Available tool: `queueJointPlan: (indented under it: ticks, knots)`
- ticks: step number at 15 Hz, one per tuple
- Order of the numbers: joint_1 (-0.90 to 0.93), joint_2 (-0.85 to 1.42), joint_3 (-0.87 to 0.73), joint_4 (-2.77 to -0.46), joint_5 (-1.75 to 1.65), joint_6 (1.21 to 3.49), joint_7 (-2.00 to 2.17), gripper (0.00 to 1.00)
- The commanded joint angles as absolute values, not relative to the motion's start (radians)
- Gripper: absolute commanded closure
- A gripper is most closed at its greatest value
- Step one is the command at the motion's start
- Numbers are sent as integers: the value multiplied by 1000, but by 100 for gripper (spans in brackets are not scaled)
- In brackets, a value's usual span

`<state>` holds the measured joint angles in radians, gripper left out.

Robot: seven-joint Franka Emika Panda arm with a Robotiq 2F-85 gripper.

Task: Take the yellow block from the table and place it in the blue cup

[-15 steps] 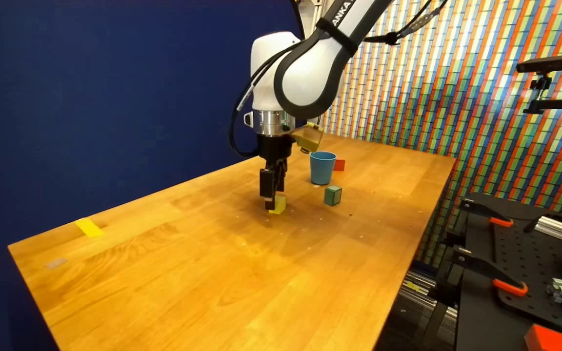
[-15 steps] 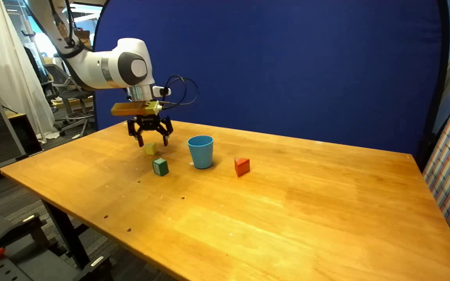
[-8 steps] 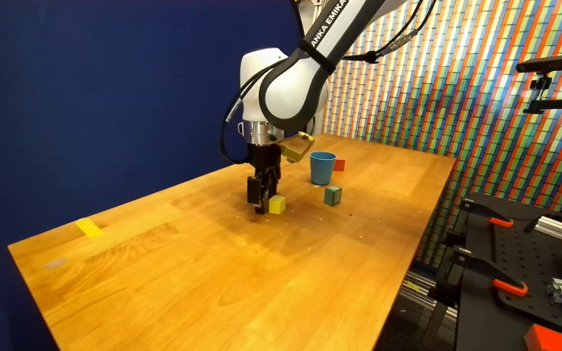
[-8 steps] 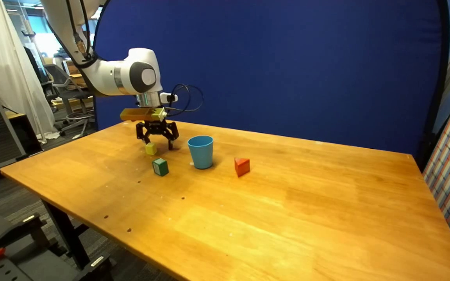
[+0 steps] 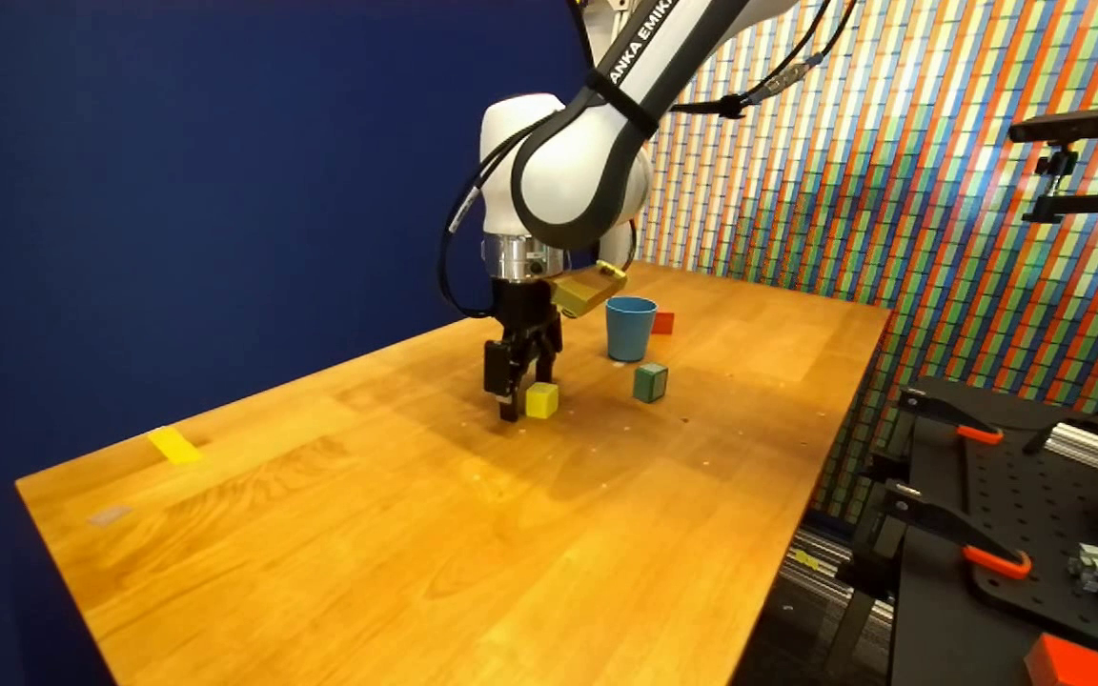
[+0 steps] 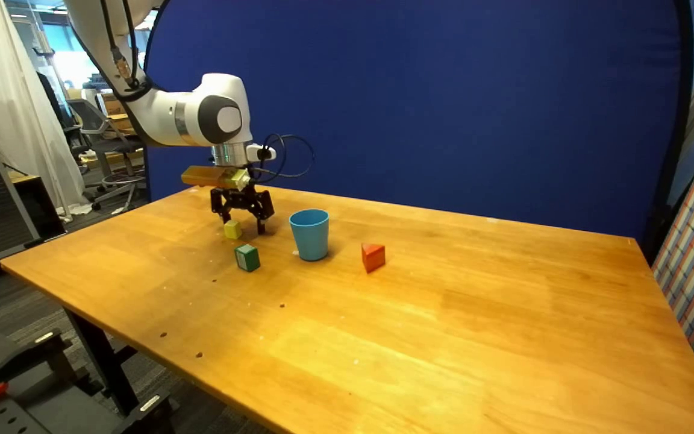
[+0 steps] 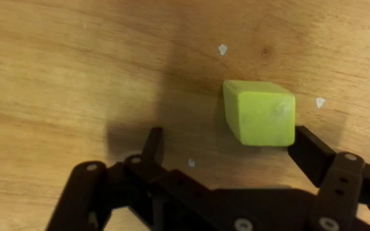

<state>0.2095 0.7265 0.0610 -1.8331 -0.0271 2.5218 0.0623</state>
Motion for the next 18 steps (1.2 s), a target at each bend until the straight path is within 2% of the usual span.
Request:
queueJointPlan:
  ticks: [1, 3, 4, 5, 6, 7, 13, 14, 15, 16, 18]
  knots:
    - [198, 666, 84, -1921, 15, 2522, 113, 0]
    - [203, 639, 80, -1964, 25, 2533, 142, 0]
    - [206, 627, 77, -1986, 29, 2546, 158, 25]
    - [211, 616, 71, -2005, 28, 2557, 176, 27]
    - [218, 605, 64, -2019, 20, 2568, 193, 34]
    - [224, 595, 58, -2033, 13, 2582, 209, 44]
    - [263, 575, 17, -2047, -36, 2588, 266, 89]
    - [262, 577, 18, -2043, -40, 2584, 263, 74]
    - [267, 583, 11, -2034, -51, 2577, 271, 82]
    - [272, 585, 5, -2030, -59, 2570, 278, 85]
    - [277, 577, -2, -2037, -68, 2573, 290, 86]
